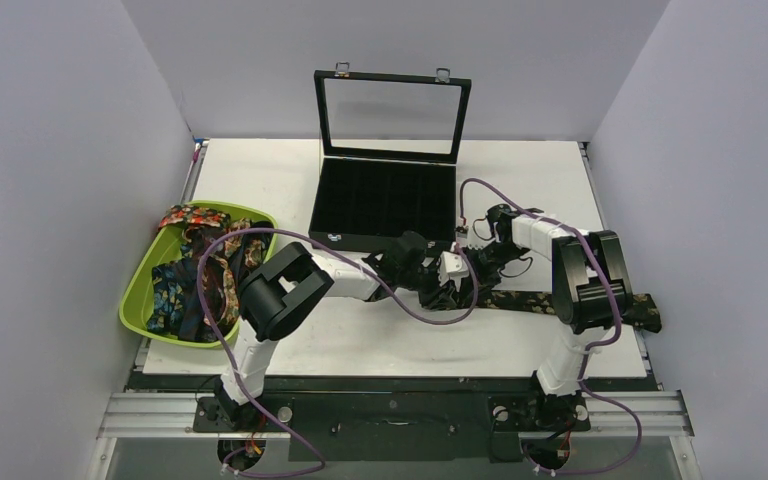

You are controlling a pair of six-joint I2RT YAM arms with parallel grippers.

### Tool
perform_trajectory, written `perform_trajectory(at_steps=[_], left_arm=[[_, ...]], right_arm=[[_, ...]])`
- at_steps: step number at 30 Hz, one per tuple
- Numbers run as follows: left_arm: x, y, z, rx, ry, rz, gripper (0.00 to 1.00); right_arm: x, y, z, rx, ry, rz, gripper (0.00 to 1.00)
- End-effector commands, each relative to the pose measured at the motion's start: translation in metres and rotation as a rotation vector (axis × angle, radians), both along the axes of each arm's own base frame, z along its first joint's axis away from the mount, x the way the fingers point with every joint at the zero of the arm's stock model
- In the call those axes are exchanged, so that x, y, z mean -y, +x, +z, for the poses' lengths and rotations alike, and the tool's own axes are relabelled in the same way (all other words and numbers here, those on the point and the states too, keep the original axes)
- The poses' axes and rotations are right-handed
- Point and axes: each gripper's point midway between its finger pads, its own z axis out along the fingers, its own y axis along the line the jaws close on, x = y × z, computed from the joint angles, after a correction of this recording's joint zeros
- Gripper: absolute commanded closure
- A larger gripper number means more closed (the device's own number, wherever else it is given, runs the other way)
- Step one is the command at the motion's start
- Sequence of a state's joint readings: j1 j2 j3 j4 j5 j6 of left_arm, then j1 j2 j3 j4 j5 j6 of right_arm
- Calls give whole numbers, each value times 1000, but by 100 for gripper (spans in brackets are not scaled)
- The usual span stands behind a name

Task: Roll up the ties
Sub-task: Roll the tie at the center of the board.

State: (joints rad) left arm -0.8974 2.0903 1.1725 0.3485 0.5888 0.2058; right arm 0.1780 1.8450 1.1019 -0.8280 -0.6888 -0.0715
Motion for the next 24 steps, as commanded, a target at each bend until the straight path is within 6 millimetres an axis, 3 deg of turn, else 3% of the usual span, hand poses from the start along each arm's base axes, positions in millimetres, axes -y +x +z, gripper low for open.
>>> perform_trajectory(at_steps=[1, 6, 12, 18, 24], left_arm=[[-8, -2, -20, 7, 74, -28, 71], [-13, -6, -28, 9, 121, -45, 75], [-18, -9, -35, 11, 160, -57, 76], [-18, -9, -35, 14, 164, -58, 75], [-17, -7, -33, 17, 161, -54, 75]], right_arm=[[10, 11, 16, 90, -9, 25, 90], [14, 12, 45, 102, 67, -18, 72], [-10, 17, 78, 95, 224, -68, 57], [-20, 10, 66, 47, 231, -45, 57], [-18, 5, 37, -2, 171, -26, 63]])
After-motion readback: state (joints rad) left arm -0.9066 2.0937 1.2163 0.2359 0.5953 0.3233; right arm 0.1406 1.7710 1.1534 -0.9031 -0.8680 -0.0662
